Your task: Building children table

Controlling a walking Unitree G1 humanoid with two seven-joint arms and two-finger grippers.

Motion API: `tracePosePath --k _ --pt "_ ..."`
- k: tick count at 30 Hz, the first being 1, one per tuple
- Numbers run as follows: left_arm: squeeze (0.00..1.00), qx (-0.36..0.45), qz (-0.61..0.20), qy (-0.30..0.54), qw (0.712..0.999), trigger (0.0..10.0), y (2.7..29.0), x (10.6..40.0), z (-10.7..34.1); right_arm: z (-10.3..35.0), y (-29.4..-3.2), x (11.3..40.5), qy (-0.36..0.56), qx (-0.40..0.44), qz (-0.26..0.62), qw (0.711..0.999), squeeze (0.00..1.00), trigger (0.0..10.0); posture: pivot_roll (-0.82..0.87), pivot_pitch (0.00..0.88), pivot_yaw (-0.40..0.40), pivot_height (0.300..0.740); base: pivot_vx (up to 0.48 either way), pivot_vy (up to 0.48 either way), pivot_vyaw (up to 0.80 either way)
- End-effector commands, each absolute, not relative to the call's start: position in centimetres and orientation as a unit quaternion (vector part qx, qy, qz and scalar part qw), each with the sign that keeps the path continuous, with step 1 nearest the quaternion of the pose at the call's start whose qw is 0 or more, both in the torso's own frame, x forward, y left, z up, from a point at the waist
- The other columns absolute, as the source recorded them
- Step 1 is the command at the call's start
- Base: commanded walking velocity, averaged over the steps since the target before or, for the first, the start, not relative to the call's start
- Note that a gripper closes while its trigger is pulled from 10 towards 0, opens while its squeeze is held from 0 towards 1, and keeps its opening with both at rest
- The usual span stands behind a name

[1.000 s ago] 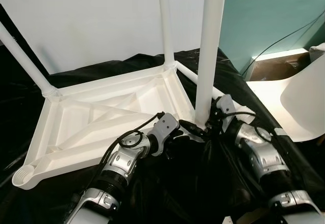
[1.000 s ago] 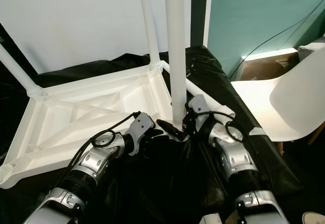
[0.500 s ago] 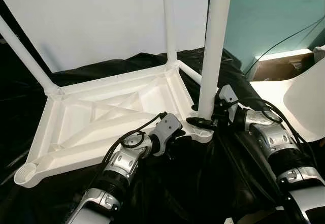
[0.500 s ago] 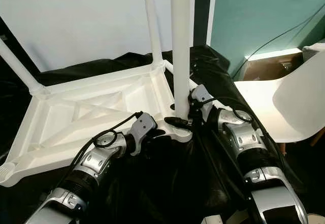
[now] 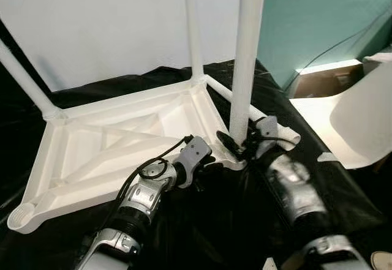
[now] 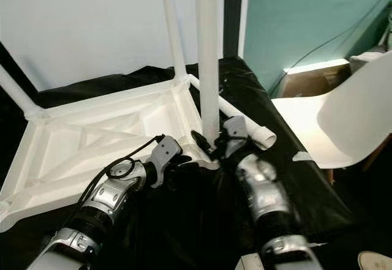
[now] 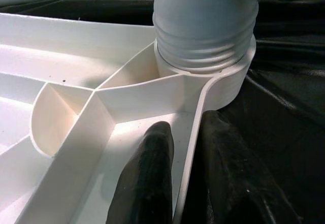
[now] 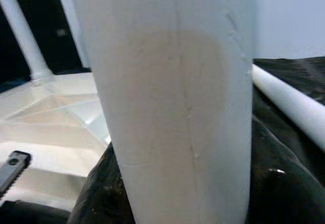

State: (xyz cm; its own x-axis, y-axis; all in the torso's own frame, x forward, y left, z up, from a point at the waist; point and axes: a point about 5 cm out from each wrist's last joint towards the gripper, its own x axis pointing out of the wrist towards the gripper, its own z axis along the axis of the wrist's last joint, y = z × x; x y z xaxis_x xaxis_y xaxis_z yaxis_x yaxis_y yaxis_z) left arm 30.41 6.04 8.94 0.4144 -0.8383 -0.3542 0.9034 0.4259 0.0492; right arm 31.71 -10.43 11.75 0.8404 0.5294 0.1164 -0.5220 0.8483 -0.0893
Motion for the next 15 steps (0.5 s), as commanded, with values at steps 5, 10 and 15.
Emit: tracePosePath --k 5,10,15 --pt "0.0 0.106 -0.551 0.204 0.802 10.0 4.83 28.6 6.06 10.57 -8.02 31.36 -0.038 -0.024 0.283 0.958 0.0 0.0 0.04 0.0 0.065 0.74 0.0 0.0 0.0" --pt "0.0 0.106 -0.551 0.204 0.802 10.0 4.91 28.57 6.03 10.69 -7.64 31.38 -0.041 -0.052 0.297 0.953 0.0 10.0 0.04 0.0 0.065 0.74 0.0 0.0 0.0" --pt "0.0 0.106 -0.548 0.205 0.804 10.0 5.11 28.54 5.94 10.99 -7.76 31.45 -0.039 -0.06 0.34 0.938 1.0 10.0 0.04 0.0 0.065 0.74 0.0 0.0 0.0"
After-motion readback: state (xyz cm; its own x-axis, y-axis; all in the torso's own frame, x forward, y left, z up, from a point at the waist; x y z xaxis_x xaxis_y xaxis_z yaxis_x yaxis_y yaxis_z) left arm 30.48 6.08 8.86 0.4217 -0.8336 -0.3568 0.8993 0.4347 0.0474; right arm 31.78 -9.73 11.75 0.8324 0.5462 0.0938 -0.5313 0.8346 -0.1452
